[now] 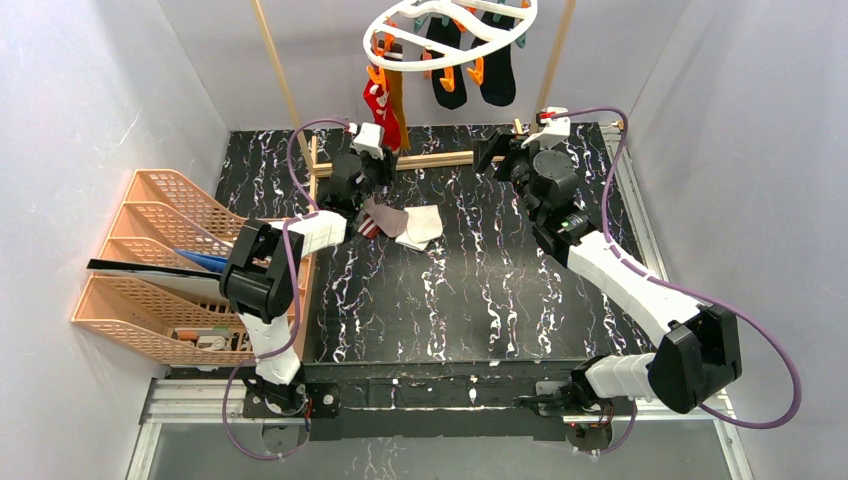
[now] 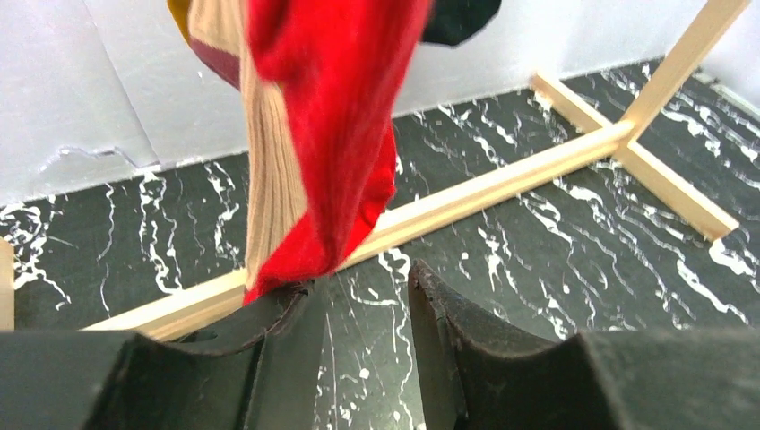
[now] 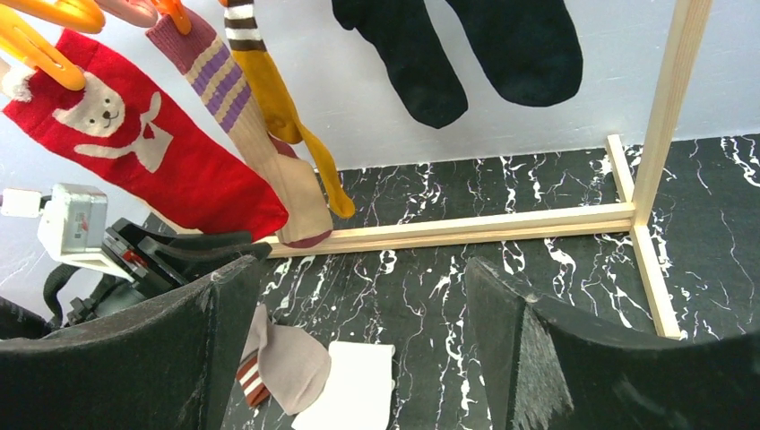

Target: Remove the socks clipped to the hanger

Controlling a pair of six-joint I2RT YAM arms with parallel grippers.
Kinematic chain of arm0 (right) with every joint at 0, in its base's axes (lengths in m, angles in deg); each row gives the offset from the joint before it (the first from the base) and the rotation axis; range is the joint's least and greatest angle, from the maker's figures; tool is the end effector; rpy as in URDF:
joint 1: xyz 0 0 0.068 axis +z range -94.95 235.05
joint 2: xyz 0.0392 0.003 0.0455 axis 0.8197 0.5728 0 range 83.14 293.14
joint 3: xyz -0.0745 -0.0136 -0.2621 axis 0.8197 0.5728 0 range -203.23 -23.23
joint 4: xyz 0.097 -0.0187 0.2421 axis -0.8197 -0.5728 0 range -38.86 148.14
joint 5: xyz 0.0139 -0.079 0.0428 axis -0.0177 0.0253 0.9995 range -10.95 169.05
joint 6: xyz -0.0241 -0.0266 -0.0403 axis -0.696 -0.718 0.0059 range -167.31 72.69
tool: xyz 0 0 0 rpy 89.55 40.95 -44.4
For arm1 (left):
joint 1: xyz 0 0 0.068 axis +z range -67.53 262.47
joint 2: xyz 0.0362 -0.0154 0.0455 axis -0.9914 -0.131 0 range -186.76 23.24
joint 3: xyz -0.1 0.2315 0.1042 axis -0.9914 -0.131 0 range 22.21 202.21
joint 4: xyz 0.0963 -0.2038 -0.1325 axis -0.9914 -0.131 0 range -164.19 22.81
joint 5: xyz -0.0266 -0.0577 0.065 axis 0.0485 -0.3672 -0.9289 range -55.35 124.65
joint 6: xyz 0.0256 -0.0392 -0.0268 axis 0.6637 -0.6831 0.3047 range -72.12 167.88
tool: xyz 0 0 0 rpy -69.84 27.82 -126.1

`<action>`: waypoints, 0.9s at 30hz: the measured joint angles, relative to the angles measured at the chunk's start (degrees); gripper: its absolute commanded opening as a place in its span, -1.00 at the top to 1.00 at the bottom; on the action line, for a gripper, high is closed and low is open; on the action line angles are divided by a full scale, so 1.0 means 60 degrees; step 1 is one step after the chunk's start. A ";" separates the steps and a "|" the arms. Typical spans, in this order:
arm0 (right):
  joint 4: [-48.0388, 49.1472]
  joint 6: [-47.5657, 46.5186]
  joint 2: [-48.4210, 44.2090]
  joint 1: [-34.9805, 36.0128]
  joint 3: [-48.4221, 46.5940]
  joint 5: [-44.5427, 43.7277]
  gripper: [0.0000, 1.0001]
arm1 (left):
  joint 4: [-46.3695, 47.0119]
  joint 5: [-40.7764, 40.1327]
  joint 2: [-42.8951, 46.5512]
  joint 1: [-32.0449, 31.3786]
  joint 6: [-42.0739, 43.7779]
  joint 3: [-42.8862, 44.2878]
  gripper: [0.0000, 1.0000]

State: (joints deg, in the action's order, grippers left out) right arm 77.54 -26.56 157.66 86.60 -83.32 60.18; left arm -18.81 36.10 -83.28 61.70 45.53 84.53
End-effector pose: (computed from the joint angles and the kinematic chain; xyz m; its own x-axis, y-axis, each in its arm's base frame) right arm 0.2695 0.1518 0.3743 -0.0091 0.3879 -0.9217 -0.2324 0.8957 0.3792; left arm 0.3941 -0.1506 0.2468 0.0526 -0.0639 -0.9966 0.3808 0.9238 -0.0391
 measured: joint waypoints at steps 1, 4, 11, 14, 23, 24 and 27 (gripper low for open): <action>0.0000 0.0007 0.0007 0.0000 0.0000 0.0018 -0.83 | 0.0153 -0.0062 0.0000 0.0000 -0.0036 0.0000 0.30; 0.0000 0.0018 0.0015 0.0000 0.0000 0.0084 -0.83 | 0.0776 -0.0211 0.0000 0.0004 -0.0259 0.0000 0.37; -0.0007 0.0015 0.0018 0.0000 0.0000 0.0146 -0.82 | 0.2080 -0.0262 -0.0178 0.0120 -0.1053 0.0069 1.00; -0.0007 0.0015 0.0015 0.0000 0.0000 0.0142 -0.82 | 0.2291 -0.0153 -0.0433 0.0211 -0.1315 0.0175 1.00; -0.0015 0.0004 0.0015 0.0000 0.0000 0.0142 -0.82 | 0.2539 0.0419 -0.0780 0.0346 -0.1854 0.0197 1.00; -0.0015 0.0004 0.0018 0.0000 0.0000 0.0142 -0.80 | 0.2594 0.0452 -0.0725 0.0346 -0.1887 0.0062 1.00; -0.0015 -0.0004 0.0018 0.0004 0.0000 0.0175 -0.78 | 0.2659 0.0481 -0.0503 0.0306 -0.1949 -0.0510 1.00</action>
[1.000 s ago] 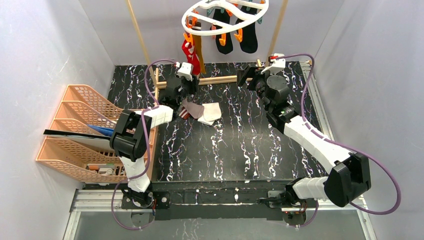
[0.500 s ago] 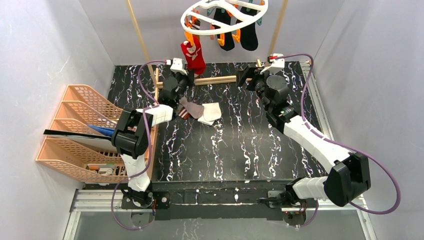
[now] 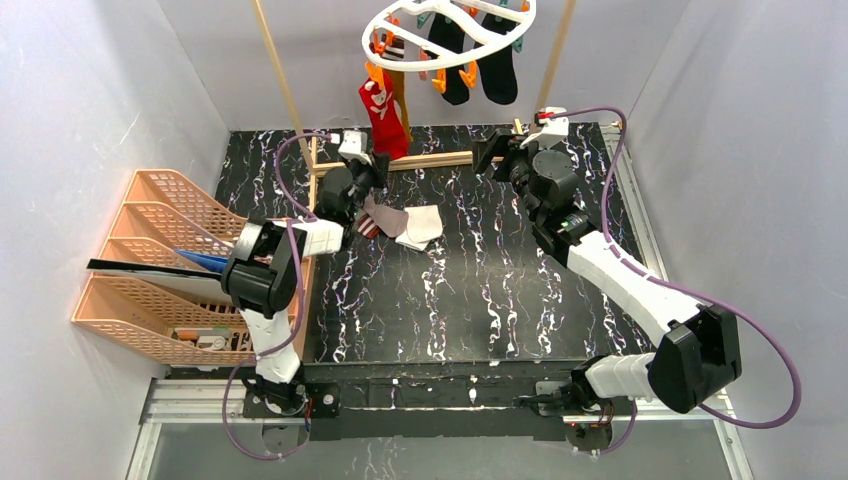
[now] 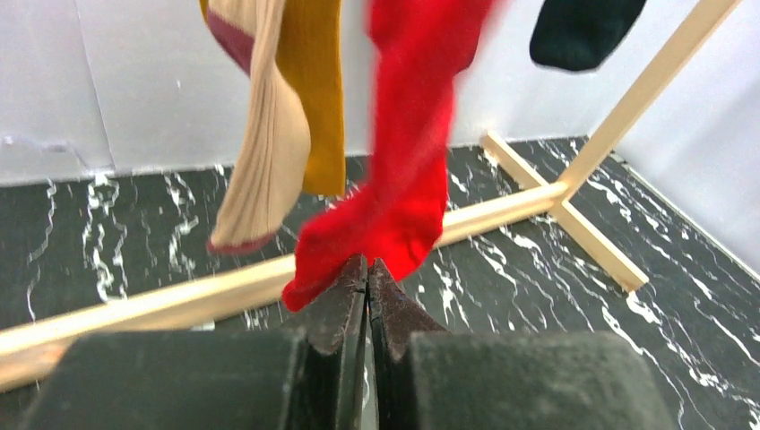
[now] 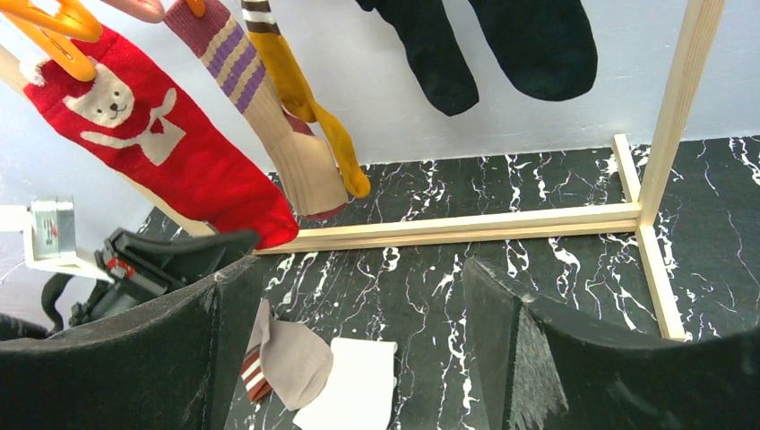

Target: Remove the socks clipped to the hanger

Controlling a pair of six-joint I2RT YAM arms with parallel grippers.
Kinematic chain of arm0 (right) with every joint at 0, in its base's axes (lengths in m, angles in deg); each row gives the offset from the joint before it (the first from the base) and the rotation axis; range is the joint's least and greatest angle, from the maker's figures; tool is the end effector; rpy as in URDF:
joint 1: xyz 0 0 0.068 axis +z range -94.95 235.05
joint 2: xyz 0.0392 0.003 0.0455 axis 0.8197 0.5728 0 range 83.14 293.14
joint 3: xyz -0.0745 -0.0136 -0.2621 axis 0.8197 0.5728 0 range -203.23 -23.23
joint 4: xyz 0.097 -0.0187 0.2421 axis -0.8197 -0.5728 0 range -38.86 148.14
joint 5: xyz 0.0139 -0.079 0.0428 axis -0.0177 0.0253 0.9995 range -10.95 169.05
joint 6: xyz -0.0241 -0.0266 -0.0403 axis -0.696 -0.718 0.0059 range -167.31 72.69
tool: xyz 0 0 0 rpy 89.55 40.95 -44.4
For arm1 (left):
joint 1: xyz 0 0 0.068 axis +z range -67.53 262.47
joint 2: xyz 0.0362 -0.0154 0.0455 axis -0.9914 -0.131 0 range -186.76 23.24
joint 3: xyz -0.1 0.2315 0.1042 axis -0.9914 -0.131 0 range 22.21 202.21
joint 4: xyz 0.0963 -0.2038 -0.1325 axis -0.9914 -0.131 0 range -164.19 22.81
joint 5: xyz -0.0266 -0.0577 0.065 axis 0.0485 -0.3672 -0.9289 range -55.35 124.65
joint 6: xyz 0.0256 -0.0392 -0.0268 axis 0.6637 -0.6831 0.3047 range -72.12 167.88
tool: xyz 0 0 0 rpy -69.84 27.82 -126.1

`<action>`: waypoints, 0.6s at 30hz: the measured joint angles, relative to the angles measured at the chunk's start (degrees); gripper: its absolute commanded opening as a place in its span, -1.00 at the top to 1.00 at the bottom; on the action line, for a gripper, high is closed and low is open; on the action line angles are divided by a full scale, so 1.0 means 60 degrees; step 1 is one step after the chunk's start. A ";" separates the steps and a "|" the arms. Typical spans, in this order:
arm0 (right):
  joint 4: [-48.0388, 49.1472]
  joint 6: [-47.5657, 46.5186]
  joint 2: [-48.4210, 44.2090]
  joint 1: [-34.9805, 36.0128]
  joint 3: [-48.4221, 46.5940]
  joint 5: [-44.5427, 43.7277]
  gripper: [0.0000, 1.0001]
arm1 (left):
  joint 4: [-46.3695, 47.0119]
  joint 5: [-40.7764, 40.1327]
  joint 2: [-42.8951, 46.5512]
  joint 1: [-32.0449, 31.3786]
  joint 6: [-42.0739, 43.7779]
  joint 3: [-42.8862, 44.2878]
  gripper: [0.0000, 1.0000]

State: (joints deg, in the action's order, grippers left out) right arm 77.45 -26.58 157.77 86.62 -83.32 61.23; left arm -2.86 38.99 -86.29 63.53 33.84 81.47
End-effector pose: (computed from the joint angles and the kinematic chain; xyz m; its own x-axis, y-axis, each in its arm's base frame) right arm 0.2697 0.1528 0.3736 -0.0182 0.3844 -0.9230 -0.2482 0.8925 0.3766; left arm 0.3938 -0.1381 0.2388 0.1276 -0.2996 -0.9455 0.4373 0.8726 -0.2176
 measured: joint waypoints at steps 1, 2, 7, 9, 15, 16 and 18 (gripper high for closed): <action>-0.0004 -0.0015 0.0000 0.0004 0.0000 0.0000 -0.77 | -0.0015 -0.0022 0.0117 -0.0040 0.0018 -0.0262 1.00; -0.0007 -0.0040 0.0007 0.0051 -0.0004 -0.0007 -0.77 | -0.0036 -0.0084 0.0266 -0.0124 0.0080 -0.0546 1.00; -0.0084 -0.0310 0.0186 0.0510 -0.0127 -0.0295 -0.77 | -0.0095 -0.0583 0.1126 -0.1086 0.0659 -0.1450 1.00; -0.0149 -0.0426 0.0233 0.0743 -0.0164 -0.0433 -0.76 | -0.0080 -0.0805 0.1515 -0.1566 0.0940 -0.1690 1.00; -0.0219 -0.0597 0.0313 0.1220 -0.0251 -0.0772 -0.76 | -0.0066 -0.1290 0.2488 -0.2579 0.1647 -0.2157 1.00; -0.0215 -0.0627 0.0346 0.1293 -0.0299 -0.0827 -0.77 | -0.0073 -0.1392 0.2594 -0.2623 0.1741 -0.2226 1.00; -0.0219 -0.0688 0.0408 0.1417 -0.0404 -0.0943 -0.77 | -0.0087 -0.1668 0.2761 -0.2634 0.1891 -0.2390 0.81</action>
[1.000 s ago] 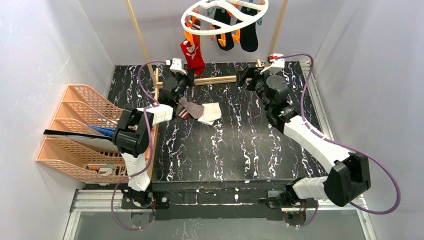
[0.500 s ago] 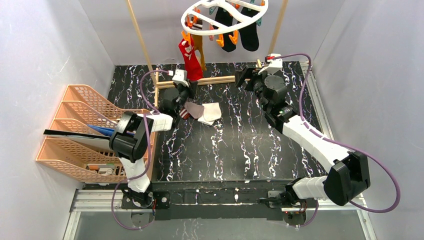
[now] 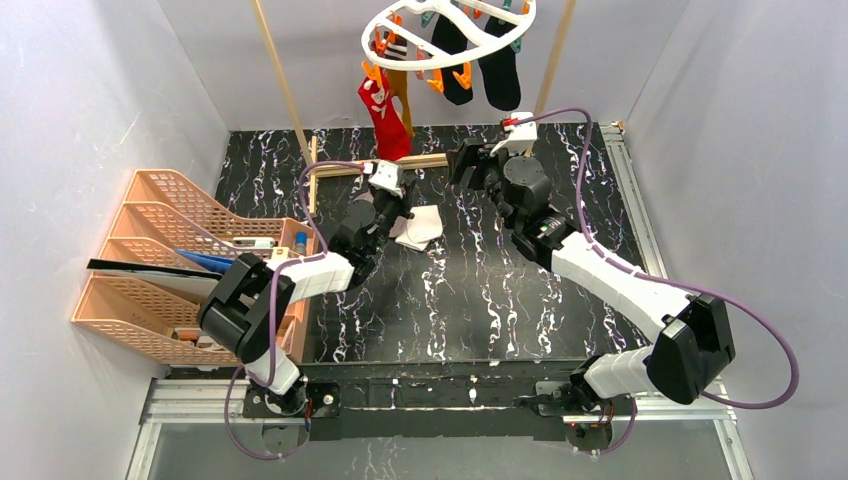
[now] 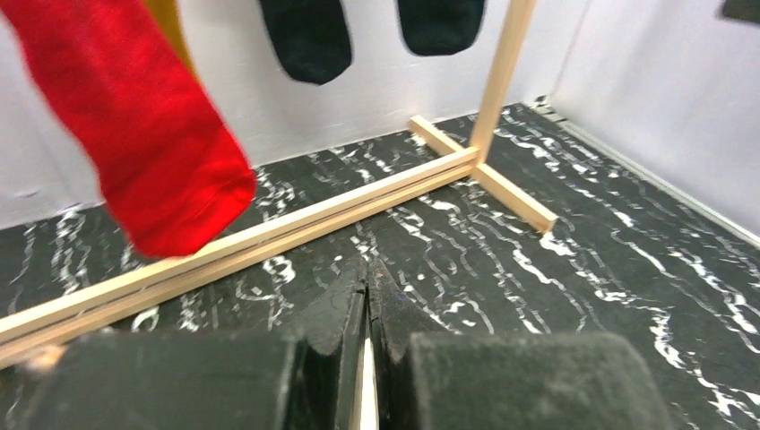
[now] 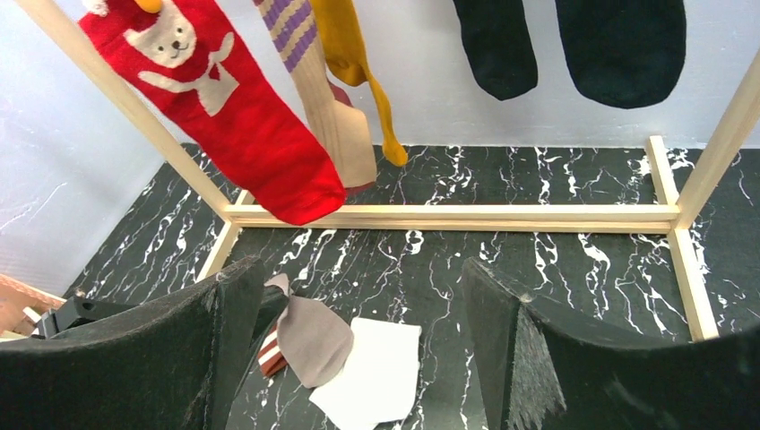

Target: Remove the socks clipped to the hanger

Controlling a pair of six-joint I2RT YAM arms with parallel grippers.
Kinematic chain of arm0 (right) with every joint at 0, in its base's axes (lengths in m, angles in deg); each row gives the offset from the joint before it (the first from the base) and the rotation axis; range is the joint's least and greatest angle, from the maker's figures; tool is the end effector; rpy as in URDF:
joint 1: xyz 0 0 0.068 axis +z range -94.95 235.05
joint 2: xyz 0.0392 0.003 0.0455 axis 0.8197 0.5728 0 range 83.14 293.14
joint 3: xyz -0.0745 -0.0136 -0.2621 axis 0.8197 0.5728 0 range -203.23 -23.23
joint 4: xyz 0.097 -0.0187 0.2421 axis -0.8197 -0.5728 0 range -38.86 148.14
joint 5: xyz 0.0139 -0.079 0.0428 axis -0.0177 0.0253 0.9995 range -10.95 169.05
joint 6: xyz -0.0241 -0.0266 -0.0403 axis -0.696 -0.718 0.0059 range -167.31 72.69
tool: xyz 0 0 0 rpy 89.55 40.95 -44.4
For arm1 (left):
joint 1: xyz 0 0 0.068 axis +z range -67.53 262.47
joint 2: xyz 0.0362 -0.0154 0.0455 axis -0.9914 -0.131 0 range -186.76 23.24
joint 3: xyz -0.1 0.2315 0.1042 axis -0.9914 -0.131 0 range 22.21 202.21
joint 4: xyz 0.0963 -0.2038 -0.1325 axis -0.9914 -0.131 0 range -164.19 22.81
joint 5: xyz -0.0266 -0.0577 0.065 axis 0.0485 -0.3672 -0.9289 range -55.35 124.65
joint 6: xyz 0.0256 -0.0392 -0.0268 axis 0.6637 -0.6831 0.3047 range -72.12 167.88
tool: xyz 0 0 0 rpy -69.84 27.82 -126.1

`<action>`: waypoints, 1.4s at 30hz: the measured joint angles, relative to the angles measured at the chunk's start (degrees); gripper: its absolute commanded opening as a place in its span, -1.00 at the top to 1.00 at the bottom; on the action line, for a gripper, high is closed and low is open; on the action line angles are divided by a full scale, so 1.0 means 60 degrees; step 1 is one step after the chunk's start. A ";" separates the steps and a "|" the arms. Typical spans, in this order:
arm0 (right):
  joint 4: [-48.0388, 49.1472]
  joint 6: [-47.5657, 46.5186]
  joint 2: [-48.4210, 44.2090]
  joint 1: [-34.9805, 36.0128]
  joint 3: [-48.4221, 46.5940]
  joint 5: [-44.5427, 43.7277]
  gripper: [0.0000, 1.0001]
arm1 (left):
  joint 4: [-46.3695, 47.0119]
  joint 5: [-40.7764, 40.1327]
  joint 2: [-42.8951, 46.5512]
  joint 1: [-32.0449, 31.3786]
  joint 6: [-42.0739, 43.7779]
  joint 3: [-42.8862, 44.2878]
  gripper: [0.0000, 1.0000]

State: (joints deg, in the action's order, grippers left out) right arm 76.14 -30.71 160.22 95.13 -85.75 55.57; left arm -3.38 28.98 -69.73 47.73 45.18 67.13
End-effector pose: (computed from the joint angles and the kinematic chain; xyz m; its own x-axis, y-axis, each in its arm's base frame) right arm 0.2538 0.1949 0.3737 -0.0378 0.3107 -0.9498 -0.2874 0.9069 0.3081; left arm 0.2874 -0.1952 0.2647 0.1999 -0.1958 -0.9600 0.4991 0.8635 -0.0722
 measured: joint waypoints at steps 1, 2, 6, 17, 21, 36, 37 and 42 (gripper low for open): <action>0.0004 -0.0029 0.0033 0.0058 -0.0044 -0.0055 -0.78 | -0.0015 -0.0204 0.0073 0.0000 0.0058 -0.0095 0.61; 0.0007 -0.0051 0.0051 0.0106 -0.0069 -0.0087 -0.78 | -0.0066 -0.0437 0.0142 0.0000 0.0168 -0.0200 0.44; 0.0004 -0.0124 0.0106 0.0237 -0.0098 -0.0277 -0.81 | -0.0204 -0.1155 0.0437 0.0189 0.0237 -0.0812 0.29; 0.0000 -0.0313 0.0117 0.0237 -0.0120 -0.0532 -0.82 | 0.0681 0.1177 -0.0117 0.3759 -0.2222 -0.1100 -0.30; -0.0004 -0.0372 0.0124 0.0237 -0.0135 -0.0576 -0.83 | 0.0922 0.2320 -0.0849 0.3778 -0.2692 -0.0073 -0.70; -0.0022 -0.0630 0.0186 0.0233 -0.0208 -0.0710 -0.84 | 0.1104 0.4218 -0.3381 0.3905 -0.3195 0.2929 -0.72; -0.0036 -0.0645 0.0200 0.0233 -0.0244 -0.0710 -0.84 | 0.1064 0.4244 -0.3592 0.3934 -0.3166 0.3107 -0.72; -0.0055 -0.0754 0.0219 0.0233 -0.0331 -0.0710 -0.84 | 0.0954 0.4317 -0.4375 0.4087 -0.3085 0.3927 -0.71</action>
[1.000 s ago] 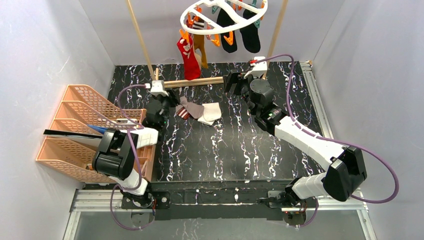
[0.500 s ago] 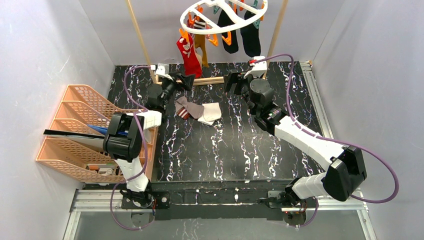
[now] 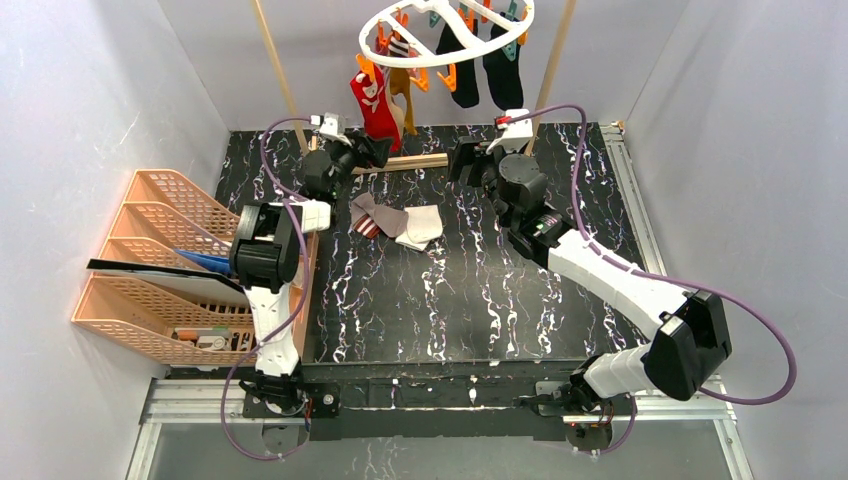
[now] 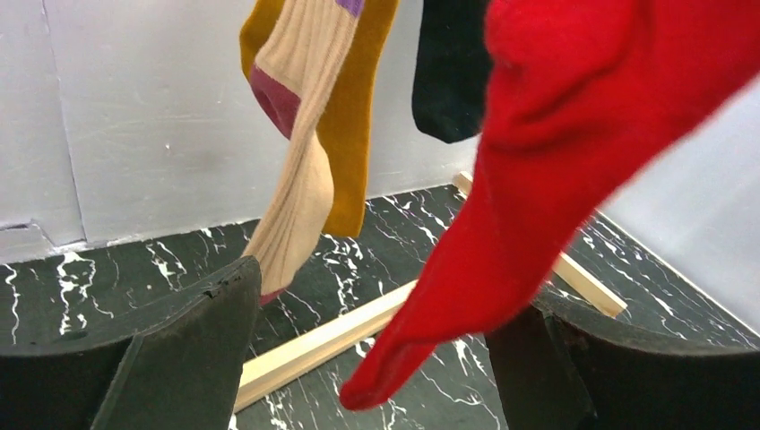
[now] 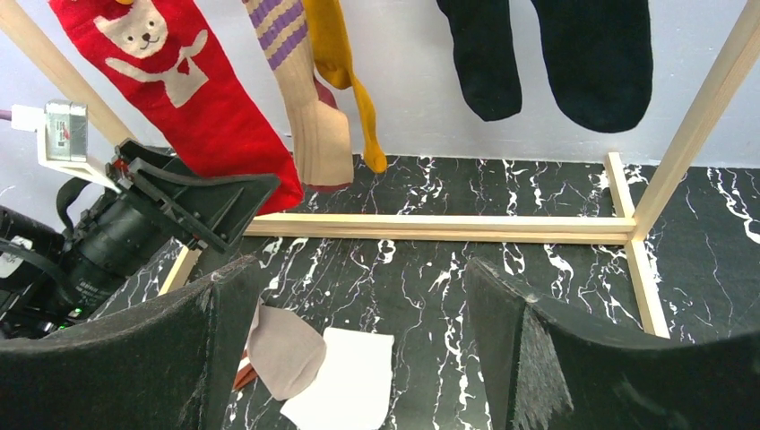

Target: Remove the socks clipped to the hanger

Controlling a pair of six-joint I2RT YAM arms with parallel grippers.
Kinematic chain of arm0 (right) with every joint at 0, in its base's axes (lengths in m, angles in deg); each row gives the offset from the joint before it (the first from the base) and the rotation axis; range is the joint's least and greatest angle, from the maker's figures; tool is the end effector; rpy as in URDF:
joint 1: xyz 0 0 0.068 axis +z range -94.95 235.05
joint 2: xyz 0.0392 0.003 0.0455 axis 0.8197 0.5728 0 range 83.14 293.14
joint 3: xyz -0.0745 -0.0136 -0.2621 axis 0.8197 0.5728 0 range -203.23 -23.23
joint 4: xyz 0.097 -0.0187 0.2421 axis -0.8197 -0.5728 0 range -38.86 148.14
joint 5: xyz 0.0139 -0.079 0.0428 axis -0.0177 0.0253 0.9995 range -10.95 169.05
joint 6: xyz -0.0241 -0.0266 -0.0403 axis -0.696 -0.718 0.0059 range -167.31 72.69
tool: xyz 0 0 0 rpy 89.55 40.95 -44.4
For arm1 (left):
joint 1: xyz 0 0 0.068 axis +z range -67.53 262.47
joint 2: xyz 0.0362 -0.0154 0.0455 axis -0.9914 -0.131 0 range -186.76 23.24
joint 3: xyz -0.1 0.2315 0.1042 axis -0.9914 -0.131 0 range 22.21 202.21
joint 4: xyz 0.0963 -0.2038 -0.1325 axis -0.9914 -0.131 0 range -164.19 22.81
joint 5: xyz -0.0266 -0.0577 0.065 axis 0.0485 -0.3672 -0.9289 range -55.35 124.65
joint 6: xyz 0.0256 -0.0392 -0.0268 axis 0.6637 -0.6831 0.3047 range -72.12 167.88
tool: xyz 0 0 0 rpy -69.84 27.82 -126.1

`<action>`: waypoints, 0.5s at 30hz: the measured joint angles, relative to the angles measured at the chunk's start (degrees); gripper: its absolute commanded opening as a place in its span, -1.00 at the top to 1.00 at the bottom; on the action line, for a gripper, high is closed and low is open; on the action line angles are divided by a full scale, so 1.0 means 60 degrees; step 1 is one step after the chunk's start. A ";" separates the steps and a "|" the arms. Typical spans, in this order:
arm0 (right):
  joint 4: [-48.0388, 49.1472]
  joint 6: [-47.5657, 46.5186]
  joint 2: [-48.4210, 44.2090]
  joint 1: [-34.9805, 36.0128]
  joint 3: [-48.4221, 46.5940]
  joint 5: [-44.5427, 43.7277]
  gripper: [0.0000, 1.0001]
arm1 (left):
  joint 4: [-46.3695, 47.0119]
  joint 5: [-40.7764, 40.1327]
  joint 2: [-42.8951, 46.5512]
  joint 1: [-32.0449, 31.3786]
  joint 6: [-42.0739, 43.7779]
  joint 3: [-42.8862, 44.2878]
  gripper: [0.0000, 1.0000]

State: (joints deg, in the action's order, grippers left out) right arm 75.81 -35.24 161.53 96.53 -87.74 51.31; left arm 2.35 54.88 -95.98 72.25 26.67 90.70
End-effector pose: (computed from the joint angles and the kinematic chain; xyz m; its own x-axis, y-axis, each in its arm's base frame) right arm 0.2541 0.2024 0.3786 -0.0014 0.2458 -0.9693 -0.2434 0.9401 0.2388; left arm 0.4428 -0.0925 0.2268 0.1190 -0.3665 -0.9228 0.5705 0.7859 -0.2386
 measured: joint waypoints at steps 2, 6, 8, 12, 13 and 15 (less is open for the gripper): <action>-0.0004 -0.0018 0.0044 -0.0004 -0.0058 0.0004 -0.84 | -0.0011 0.0033 -0.0189 0.0051 0.0004 0.0313 -0.69; 0.0000 -0.0040 0.0186 -0.0018 -0.0146 0.0004 -0.84 | -0.0062 0.0171 -0.0277 0.0113 -0.0022 0.0743 -0.47; 0.0000 -0.0047 0.0259 -0.0018 -0.0149 0.0004 -0.84 | -0.0033 0.0321 -0.0277 0.0124 -0.0095 0.0943 -0.06; -0.0004 -0.0047 0.0393 -0.0018 -0.0164 0.0007 -0.84 | 0.0051 0.0739 -0.0277 0.0124 -0.0346 0.1202 0.96; -0.0007 -0.0047 0.0415 -0.0018 -0.0164 0.0011 -0.84 | 0.0047 0.0783 -0.0277 0.0124 -0.0466 0.1220 1.00; -0.0007 -0.0047 0.0437 -0.0018 -0.0164 0.0044 -0.84 | 0.0087 0.0892 -0.0273 0.0124 -0.0535 0.1209 1.00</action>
State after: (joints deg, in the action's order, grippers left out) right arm 75.77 -35.52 164.15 96.42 -88.72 51.57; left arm 2.87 60.23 -97.62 73.00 23.46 97.95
